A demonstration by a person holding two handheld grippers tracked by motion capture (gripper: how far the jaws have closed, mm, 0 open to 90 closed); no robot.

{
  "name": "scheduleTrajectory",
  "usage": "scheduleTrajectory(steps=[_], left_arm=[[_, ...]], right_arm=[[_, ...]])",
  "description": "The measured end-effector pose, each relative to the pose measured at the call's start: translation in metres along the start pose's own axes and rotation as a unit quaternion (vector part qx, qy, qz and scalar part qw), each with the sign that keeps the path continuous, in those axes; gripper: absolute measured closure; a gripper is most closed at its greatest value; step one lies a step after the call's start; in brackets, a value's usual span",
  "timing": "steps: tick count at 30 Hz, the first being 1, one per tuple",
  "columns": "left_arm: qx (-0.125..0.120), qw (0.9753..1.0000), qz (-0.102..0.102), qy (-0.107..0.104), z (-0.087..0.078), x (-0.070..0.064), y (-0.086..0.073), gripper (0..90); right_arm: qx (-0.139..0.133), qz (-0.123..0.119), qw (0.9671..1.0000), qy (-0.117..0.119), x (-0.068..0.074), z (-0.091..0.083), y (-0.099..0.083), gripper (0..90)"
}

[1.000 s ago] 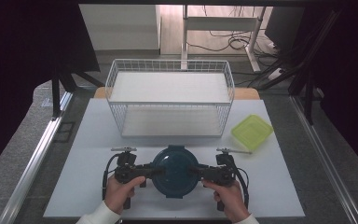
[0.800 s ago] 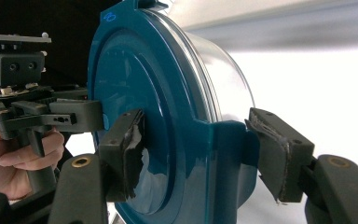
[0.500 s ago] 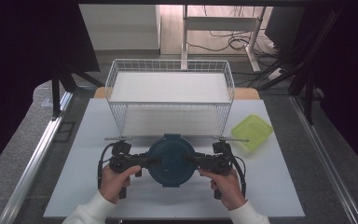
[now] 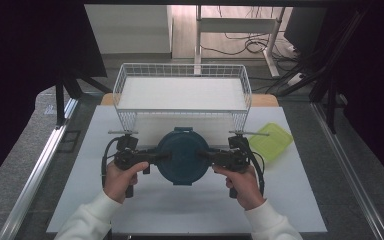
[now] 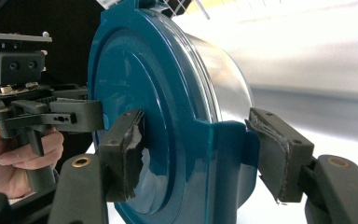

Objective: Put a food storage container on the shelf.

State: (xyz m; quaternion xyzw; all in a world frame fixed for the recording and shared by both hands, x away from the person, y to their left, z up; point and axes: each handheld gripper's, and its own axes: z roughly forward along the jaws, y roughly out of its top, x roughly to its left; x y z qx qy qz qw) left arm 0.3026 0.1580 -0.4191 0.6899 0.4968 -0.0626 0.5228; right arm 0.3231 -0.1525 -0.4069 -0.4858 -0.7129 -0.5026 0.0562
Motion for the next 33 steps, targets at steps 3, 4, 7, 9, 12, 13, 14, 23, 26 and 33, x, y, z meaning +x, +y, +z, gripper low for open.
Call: scheduleTrajectory(steps=[3, 4, 7, 9, 12, 13, 14, 23, 26, 33], left_arm=[[0.000, 1.0000, 0.005, 0.002, -0.002, -0.001, 0.009, 37.9], [-0.001, 1.0000, 0.006, 0.003, -0.002, -0.002, 0.010, 37.9], [-0.003, 1.0000, 0.007, 0.003, -0.003, -0.002, 0.015, 37.9], [-0.004, 1.0000, 0.007, 0.002, -0.003, -0.003, 0.016, 37.9], [-0.005, 0.9999, 0.011, 0.002, -0.004, -0.004, 0.020, 37.9], [-0.006, 0.9999, 0.012, 0.003, -0.005, -0.005, 0.022, 37.9], [-0.006, 0.9999, 0.012, 0.003, -0.005, -0.005, 0.022, 37.9], [0.005, 0.9999, 0.010, 0.003, 0.002, 0.001, 0.022, 37.9], [0.007, 1.0000, 0.006, 0.003, 0.005, 0.004, 0.023, 37.9], [0.006, 0.9999, 0.010, 0.004, 0.004, 0.003, 0.031, 37.9]], right_arm=[[-0.006, -0.002, 1.0000, 0.004, 0.002, 0.000, 0.009, 37.5], [-0.007, -0.003, 1.0000, 0.003, 0.002, 0.000, 0.010, 37.5], [-0.008, -0.004, 1.0000, 0.004, 0.003, -0.001, 0.015, 37.4], [-0.010, -0.005, 0.9999, 0.004, 0.003, -0.001, 0.016, 37.5], [-0.011, -0.007, 0.9999, 0.003, 0.005, -0.002, 0.021, 37.5], [-0.012, -0.007, 0.9999, 0.004, 0.006, -0.003, 0.023, 37.5], [-0.012, -0.007, 0.9999, 0.004, 0.006, -0.003, 0.023, 37.5], [-0.008, 0.000, 1.0000, 0.004, -0.001, 0.001, 0.022, 37.5], [-0.005, 0.004, 1.0000, 0.003, -0.005, 0.004, 0.022, 37.5], [-0.007, 0.004, 1.0000, 0.003, -0.005, 0.004, 0.027, 37.5]])
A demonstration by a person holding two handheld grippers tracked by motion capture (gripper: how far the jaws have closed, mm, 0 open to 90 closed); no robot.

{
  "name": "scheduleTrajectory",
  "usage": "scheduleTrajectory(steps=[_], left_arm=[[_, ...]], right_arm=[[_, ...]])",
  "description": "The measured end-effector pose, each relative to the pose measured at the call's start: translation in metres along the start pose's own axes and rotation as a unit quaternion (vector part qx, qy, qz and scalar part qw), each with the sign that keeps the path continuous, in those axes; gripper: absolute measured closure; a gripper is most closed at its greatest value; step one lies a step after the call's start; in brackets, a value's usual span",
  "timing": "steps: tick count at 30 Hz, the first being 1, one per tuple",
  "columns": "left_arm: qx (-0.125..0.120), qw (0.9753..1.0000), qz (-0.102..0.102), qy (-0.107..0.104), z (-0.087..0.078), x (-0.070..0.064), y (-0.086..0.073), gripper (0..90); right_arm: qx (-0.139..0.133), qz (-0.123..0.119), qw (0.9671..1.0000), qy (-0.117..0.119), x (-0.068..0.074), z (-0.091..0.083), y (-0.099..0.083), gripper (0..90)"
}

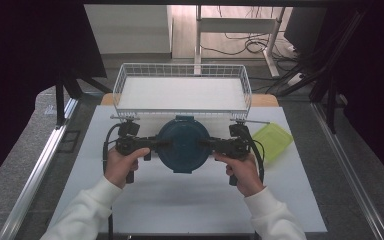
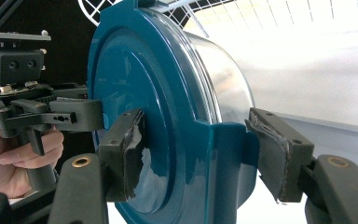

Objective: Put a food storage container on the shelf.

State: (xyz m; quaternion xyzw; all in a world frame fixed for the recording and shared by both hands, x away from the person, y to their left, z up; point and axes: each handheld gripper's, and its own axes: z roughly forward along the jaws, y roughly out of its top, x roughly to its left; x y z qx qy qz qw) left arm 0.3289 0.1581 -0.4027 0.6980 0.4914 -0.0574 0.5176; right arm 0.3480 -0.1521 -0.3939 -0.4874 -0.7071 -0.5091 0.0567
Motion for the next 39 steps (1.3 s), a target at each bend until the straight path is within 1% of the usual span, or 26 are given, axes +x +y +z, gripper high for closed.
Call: scheduleTrajectory(steps=[7, 8, 9, 11, 13, 14, 16, 17, 18, 21, 22, 23, 24, 25, 26, 27, 28, 29, 30, 32, 33, 34, 36, 37, 38, 39], left_arm=[[-0.009, 0.9999, 0.005, 0.001, -0.007, -0.006, 0.012, 37.9], [-0.014, 0.9998, 0.010, 0.003, -0.011, -0.009, 0.017, 37.9], [-0.014, 0.9998, 0.010, 0.003, -0.011, -0.009, 0.017, 37.9], [-0.016, 0.9997, 0.017, 0.004, -0.014, -0.012, 0.023, 37.9], [-0.018, 0.9995, 0.026, 0.005, -0.019, -0.016, 0.033, 38.0], [-0.018, 0.9995, 0.026, 0.005, -0.019, -0.016, 0.033, 37.9], [-0.022, 0.9992, 0.031, 0.006, -0.022, -0.019, 0.044, 38.0], [-0.022, 0.9992, 0.031, 0.006, -0.022, -0.019, 0.044, 37.9], [-0.023, 0.9991, 0.033, 0.006, -0.024, -0.021, 0.049, 37.9], [-0.028, 0.9990, 0.036, 0.005, -0.026, -0.023, 0.061, 37.9], [-0.030, 0.9988, 0.038, 0.005, -0.027, -0.024, 0.069, 37.9], [-0.030, 0.9988, 0.038, 0.005, -0.027, -0.024, 0.069, 37.9], [-0.033, 0.9986, 0.041, 0.005, -0.028, -0.025, 0.075, 37.9], [-0.035, 0.9986, 0.040, 0.002, -0.029, -0.024, 0.084, 37.9], [-0.037, 0.9985, 0.039, 0.000, -0.029, -0.023, 0.089, 38.0], [-0.037, 0.9985, 0.039, 0.000, -0.029, -0.023, 0.089, 37.9], [-0.040, 0.9985, 0.037, -0.003, -0.029, -0.021, 0.098, 37.9], [-0.040, 0.9985, 0.037, -0.003, -0.029, -0.021, 0.098, 37.9], [-0.041, 0.9985, 0.035, -0.005, -0.029, -0.020, 0.104, 37.9], [-0.043, 0.9983, 0.040, -0.006, -0.030, -0.018, 0.117, 37.9], [-0.043, 0.9983, 0.040, -0.006, -0.030, -0.018, 0.117, 37.9], [-0.043, 0.9983, 0.039, -0.006, -0.030, -0.017, 0.122, 37.9], [-0.043, 0.9985, 0.034, -0.008, -0.028, -0.013, 0.132, 37.9], [-0.042, 0.9986, 0.031, -0.010, -0.028, -0.011, 0.137, 37.9], [-0.043, 0.9986, 0.030, -0.011, -0.027, -0.009, 0.145, 37.9], [-0.043, 0.9986, 0.030, -0.011, -0.027, -0.009, 0.145, 37.9]], right_arm=[[-0.006, -0.007, 1.0000, 0.002, 0.007, -0.004, 0.013, 37.5], [-0.010, -0.012, 0.9999, 0.003, 0.011, -0.005, 0.018, 37.5], [-0.010, -0.012, 0.9999, 0.003, 0.011, -0.005, 0.018, 37.5], [-0.012, -0.015, 0.9998, 0.005, 0.014, -0.007, 0.023, 37.5], [-0.017, -0.019, 0.9997, 0.006, 0.019, -0.009, 0.031, 37.5], [-0.017, -0.019, 0.9997, 0.006, 0.019, -0.009, 0.031, 37.5], [-0.024, -0.022, 0.9994, 0.008, 0.023, -0.012, 0.041, 37.6], [-0.026, -0.022, 0.9994, 0.008, 0.024, -0.012, 0.044, 37.6], [-0.026, -0.022, 0.9994, 0.008, 0.024, -0.012, 0.044, 37.6], [-0.032, -0.026, 0.9991, 0.009, 0.028, -0.015, 0.056, 37.7], [-0.034, -0.029, 0.9990, 0.009, 0.030, -0.016, 0.065, 37.7], [-0.034, -0.029, 0.9990, 0.009, 0.030, -0.016, 0.065, 37.7], [-0.037, -0.031, 0.9988, 0.009, 0.032, -0.017, 0.075, 37.7], [-0.038, -0.034, 0.9987, 0.006, 0.033, -0.017, 0.080, 37.7], [-0.039, -0.036, 0.9986, 0.005, 0.034, -0.017, 0.084, 37.7], [-0.040, -0.037, 0.9985, 0.004, 0.035, -0.017, 0.089, 37.7], [-0.040, -0.037, 0.9985, 0.003, 0.035, -0.016, 0.095, 37.7], [-0.041, -0.039, 0.9984, 0.002, 0.036, -0.016, 0.100, 37.8], [-0.040, -0.041, 0.9983, 0.000, 0.037, -0.016, 0.106, 37.8], [-0.039, -0.043, 0.9983, -0.001, 0.039, -0.015, 0.115, 37.8], [-0.038, -0.043, 0.9983, -0.001, 0.039, -0.014, 0.120, 37.8], [-0.038, -0.043, 0.9983, -0.001, 0.039, -0.014, 0.120, 37.8], [-0.037, -0.042, 0.9984, -0.002, 0.037, -0.012, 0.131, 37.8], [-0.036, -0.041, 0.9985, -0.003, 0.037, -0.010, 0.141, 37.9], [-0.036, -0.042, 0.9985, -0.004, 0.036, -0.009, 0.145, 37.9], [-0.036, -0.042, 0.9985, -0.004, 0.036, -0.009, 0.145, 37.9]])
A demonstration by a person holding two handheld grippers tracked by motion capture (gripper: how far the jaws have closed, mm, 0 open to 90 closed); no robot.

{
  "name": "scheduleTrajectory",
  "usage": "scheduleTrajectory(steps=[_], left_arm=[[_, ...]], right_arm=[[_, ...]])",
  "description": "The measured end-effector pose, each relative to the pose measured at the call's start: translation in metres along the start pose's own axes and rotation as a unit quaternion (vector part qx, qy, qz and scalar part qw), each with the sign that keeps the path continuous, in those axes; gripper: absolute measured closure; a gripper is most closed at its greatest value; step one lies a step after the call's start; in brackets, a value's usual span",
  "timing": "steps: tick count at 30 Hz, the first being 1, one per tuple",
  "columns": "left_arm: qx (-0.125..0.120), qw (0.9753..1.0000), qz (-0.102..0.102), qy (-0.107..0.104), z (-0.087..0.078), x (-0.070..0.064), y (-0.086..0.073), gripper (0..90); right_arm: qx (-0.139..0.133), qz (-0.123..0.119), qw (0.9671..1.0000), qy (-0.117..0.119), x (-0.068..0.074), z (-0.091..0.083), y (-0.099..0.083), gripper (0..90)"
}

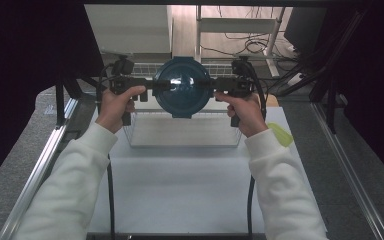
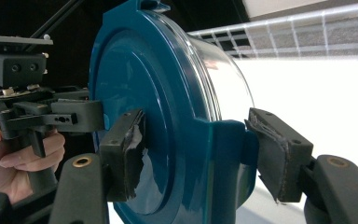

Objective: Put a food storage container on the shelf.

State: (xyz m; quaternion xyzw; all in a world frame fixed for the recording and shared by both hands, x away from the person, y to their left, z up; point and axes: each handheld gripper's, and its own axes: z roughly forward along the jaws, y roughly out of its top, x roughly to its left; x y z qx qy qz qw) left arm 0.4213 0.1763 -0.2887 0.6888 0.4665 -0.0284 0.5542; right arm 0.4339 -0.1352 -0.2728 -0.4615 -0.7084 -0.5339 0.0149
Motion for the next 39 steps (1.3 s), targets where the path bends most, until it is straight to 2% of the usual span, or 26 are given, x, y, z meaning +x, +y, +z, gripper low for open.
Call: scheduleTrajectory(steps=[1, 2, 3, 8, 9, 11, 13, 14, 15, 17, 19, 24, 26, 27, 30, 31, 32, 34, 35, 39], left_arm=[[-0.001, 1.0000, -0.002, 0.000, 0.001, 0.002, 0.006, 37.9], [-0.002, 1.0000, -0.001, 0.000, 0.001, 0.003, 0.009, 37.9], [-0.004, 1.0000, -0.002, 0.002, 0.002, 0.006, 0.016, 37.9], [0.004, 1.0000, -0.007, -0.002, 0.006, 0.016, 0.023, 37.9], [0.007, 0.9999, -0.015, -0.003, 0.010, 0.021, 0.023, 37.9], [0.009, 0.9998, -0.015, -0.004, 0.012, 0.024, 0.023, 37.9], [0.016, 0.9995, -0.026, -0.004, 0.018, 0.033, 0.019, 37.9], [0.016, 0.9995, -0.026, -0.004, 0.018, 0.033, 0.019, 37.9], [0.021, 0.9990, -0.038, -0.004, 0.023, 0.038, 0.016, 37.9], [0.025, 0.9988, -0.042, -0.006, 0.025, 0.042, 0.015, 37.9], [0.021, 0.9985, -0.049, -0.007, 0.027, 0.047, 0.014, 37.8], [0.016, 0.9976, -0.067, -0.010, 0.030, 0.052, 0.016, 37.7], [0.014, 0.9969, -0.076, -0.011, 0.032, 0.054, 0.017, 37.6], [0.013, 0.9960, -0.087, -0.012, 0.035, 0.056, 0.019, 37.4], [0.013, 0.9952, -0.096, -0.012, 0.037, 0.058, 0.021, 37.3], [0.012, 0.9943, -0.105, -0.014, 0.039, 0.064, 0.022, 37.3], [0.012, 0.9943, -0.105, -0.014, 0.039, 0.064, 0.022, 37.3], [0.009, 0.9924, -0.121, -0.020, 0.042, 0.070, 0.023, 37.3], [0.005, 0.9904, -0.136, -0.025, 0.046, 0.075, 0.023, 37.3], [0.001, 0.9890, -0.146, -0.028, 0.049, 0.080, 0.023, 37.2]], right_arm=[[-0.001, 0.004, 1.0000, 0.000, -0.002, 0.004, 0.010, 37.9], [-0.001, 0.004, 1.0000, 0.000, -0.002, 0.004, 0.010, 37.9], [-0.002, 0.006, 1.0000, 0.001, -0.003, 0.007, 0.018, 37.9], [0.004, 0.010, 0.9999, -0.001, -0.007, 0.014, 0.028, 37.9], [0.008, 0.013, 0.9999, -0.003, -0.011, 0.018, 0.029, 37.8], [0.012, 0.016, 0.9998, -0.004, -0.013, 0.021, 0.029, 37.9], [0.022, 0.027, 0.9994, -0.005, -0.022, 0.028, 0.026, 37.8], [0.022, 0.027, 0.9994, -0.005, -0.022, 0.028, 0.026, 37.8], [0.029, 0.033, 0.9990, -0.006, -0.027, 0.032, 0.025, 37.8], [0.030, 0.037, 0.9988, -0.007, -0.029, 0.034, 0.024, 37.8], [0.031, 0.048, 0.9983, -0.006, -0.035, 0.038, 0.022, 38.2], [0.028, 0.054, 0.9981, -0.010, -0.037, 0.041, 0.024, 37.9], [0.028, 0.063, 0.9976, -0.010, -0.041, 0.043, 0.025, 37.3], [0.029, 0.068, 0.9972, -0.012, -0.043, 0.046, 0.026, 36.3], [0.034, 0.072, 0.9968, -0.014, -0.045, 0.048, 0.027, 35.2], [0.039, 0.083, 0.9956, -0.015, -0.047, 0.051, 0.029, 34.6], [0.039, 0.083, 0.9956, -0.015, -0.047, 0.051, 0.029, 34.6], [0.043, 0.091, 0.9947, -0.018, -0.050, 0.054, 0.031, 34.3], [0.044, 0.100, 0.9938, -0.020, -0.052, 0.057, 0.032, 33.7], [0.045, 0.111, 0.9926, -0.022, -0.056, 0.061, 0.033, 33.5]])
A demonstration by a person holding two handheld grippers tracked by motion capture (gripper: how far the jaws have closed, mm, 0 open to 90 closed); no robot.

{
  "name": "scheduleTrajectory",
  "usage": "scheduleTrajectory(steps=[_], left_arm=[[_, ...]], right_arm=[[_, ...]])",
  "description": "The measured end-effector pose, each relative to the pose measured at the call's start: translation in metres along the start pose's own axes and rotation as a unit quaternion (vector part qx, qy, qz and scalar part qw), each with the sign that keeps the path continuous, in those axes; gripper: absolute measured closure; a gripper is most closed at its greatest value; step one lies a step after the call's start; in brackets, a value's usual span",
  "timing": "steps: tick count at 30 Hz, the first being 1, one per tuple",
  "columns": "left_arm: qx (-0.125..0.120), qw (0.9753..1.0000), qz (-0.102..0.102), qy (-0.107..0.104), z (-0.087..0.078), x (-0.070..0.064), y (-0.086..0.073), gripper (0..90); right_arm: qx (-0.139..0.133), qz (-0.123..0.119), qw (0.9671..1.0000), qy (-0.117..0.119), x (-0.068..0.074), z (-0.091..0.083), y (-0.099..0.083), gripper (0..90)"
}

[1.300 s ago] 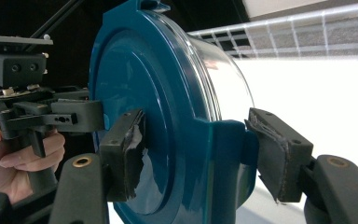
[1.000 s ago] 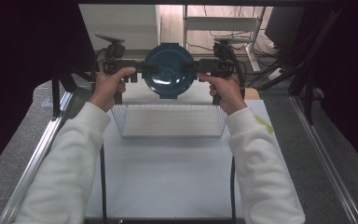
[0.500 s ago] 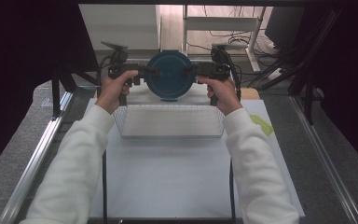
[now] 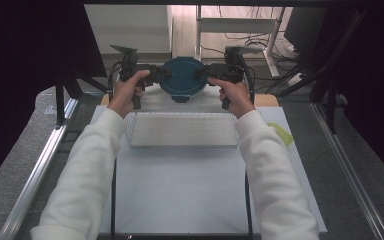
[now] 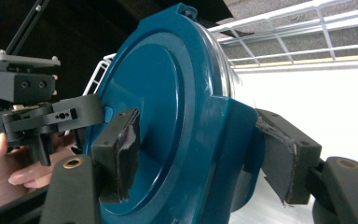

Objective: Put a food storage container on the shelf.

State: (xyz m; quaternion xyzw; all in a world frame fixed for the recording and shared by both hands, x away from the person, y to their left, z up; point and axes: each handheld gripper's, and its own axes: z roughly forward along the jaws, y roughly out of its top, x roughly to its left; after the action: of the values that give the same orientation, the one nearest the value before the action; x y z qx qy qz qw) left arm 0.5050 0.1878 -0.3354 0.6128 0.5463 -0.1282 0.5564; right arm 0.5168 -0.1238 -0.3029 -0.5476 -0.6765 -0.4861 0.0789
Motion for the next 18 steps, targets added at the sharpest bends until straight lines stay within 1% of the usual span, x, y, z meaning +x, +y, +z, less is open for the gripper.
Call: scheduleTrajectory(steps=[3, 4, 7, 8, 13, 14, 16, 17, 18], left_arm=[[-0.002, 1.0000, -0.004, 0.001, 0.002, 0.002, 0.001, 37.0], [-0.003, 1.0000, -0.001, 0.003, 0.002, 0.002, 0.001, 37.0], [-0.005, 1.0000, -0.004, 0.006, 0.004, 0.003, 0.000, 36.9], [-0.005, 1.0000, 0.000, 0.007, 0.004, 0.003, 0.000, 37.1], [-0.006, 1.0000, 0.003, 0.007, 0.004, 0.002, 0.000, 36.6], [-0.005, 0.9999, 0.007, 0.006, 0.004, 0.002, -0.001, 36.6], [-0.005, 0.9996, 0.026, 0.013, 0.005, -0.001, -0.002, 33.0], [-0.012, 0.9987, 0.042, 0.026, 0.005, -0.003, -0.003, 31.4], [-0.025, 0.9964, 0.065, 0.047, 0.002, -0.008, -0.004, 27.5]], right_arm=[[0.000, 0.009, 1.0000, 0.001, -0.003, 0.003, 0.002, 33.3], [0.000, 0.012, 0.9999, 0.001, -0.005, 0.004, 0.002, 33.1], [0.007, 0.030, 0.9995, 0.004, -0.008, 0.006, 0.001, 31.7], [0.009, 0.035, 0.9993, 0.003, -0.008, 0.007, 0.001, 30.4], [0.005, 0.031, 0.9995, -0.001, -0.008, 0.008, 0.000, 29.4], [0.005, 0.030, 0.9995, -0.003, -0.007, 0.008, -0.001, 28.7], [0.001, 0.013, 0.9998, -0.015, -0.003, 0.010, -0.002, 25.1], [0.002, 0.010, 0.9997, -0.020, -0.001, 0.010, -0.002, 21.9], [0.000, -0.025, 0.9979, -0.059, 0.008, 0.009, -0.004, 11.6]])
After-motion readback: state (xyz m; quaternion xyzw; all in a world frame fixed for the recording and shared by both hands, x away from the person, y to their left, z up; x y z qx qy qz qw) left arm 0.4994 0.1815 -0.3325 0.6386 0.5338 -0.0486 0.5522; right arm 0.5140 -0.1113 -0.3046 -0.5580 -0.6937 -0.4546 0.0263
